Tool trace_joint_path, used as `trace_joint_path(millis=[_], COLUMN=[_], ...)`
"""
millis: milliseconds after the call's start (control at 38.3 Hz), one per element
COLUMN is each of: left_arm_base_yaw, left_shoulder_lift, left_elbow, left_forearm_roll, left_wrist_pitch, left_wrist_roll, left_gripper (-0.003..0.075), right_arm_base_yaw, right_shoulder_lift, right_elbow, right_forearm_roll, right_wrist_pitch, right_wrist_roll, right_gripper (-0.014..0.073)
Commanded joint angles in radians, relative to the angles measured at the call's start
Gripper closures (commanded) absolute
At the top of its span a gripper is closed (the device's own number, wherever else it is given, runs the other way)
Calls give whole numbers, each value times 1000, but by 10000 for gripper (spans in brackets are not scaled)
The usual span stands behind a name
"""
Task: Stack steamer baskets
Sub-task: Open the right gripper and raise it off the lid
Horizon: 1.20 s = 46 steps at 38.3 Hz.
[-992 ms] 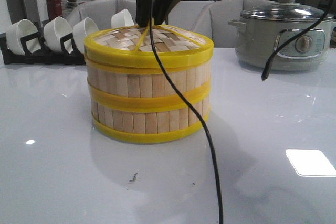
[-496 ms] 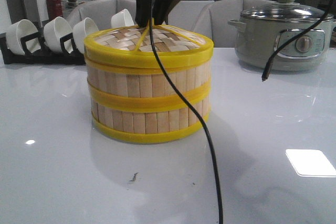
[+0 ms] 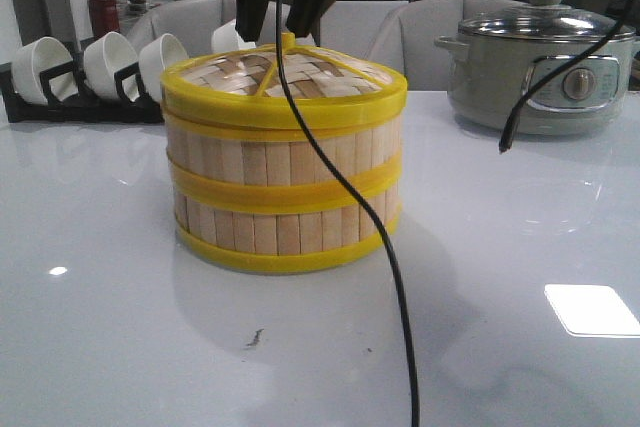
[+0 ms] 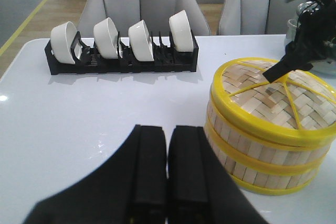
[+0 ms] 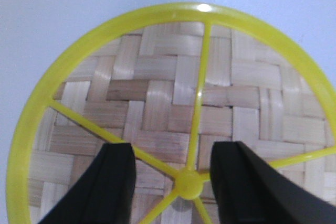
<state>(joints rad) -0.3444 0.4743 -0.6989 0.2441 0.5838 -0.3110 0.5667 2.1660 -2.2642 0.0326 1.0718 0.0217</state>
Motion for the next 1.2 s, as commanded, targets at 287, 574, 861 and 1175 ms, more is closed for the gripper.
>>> trace_joint_path(millis=[287, 574, 861, 1175], left_arm_base_yaw=[2, 2, 2, 2], left_shoulder_lift=[6, 6, 6, 6], left_elbow=[-26, -26, -26, -26], left_forearm_roll=[3, 3, 3, 3], left_wrist_pitch=[-89, -89, -89, -89], left_wrist_roll=[-9, -9, -9, -9], left_gripper=[634, 634, 634, 634], right_arm_base_yaw=[-142, -308, -482, -570], right_shoulder_lift=[-411, -808, -1199, -1541], right_elbow=[111, 586, 1088, 1497], right_forearm_roll=[-95, -96, -95, -95], right_wrist_pitch=[-251, -477, -675, -717], right_wrist_roll=[-6, -6, -6, -6], right_gripper=[151, 151, 222, 256])
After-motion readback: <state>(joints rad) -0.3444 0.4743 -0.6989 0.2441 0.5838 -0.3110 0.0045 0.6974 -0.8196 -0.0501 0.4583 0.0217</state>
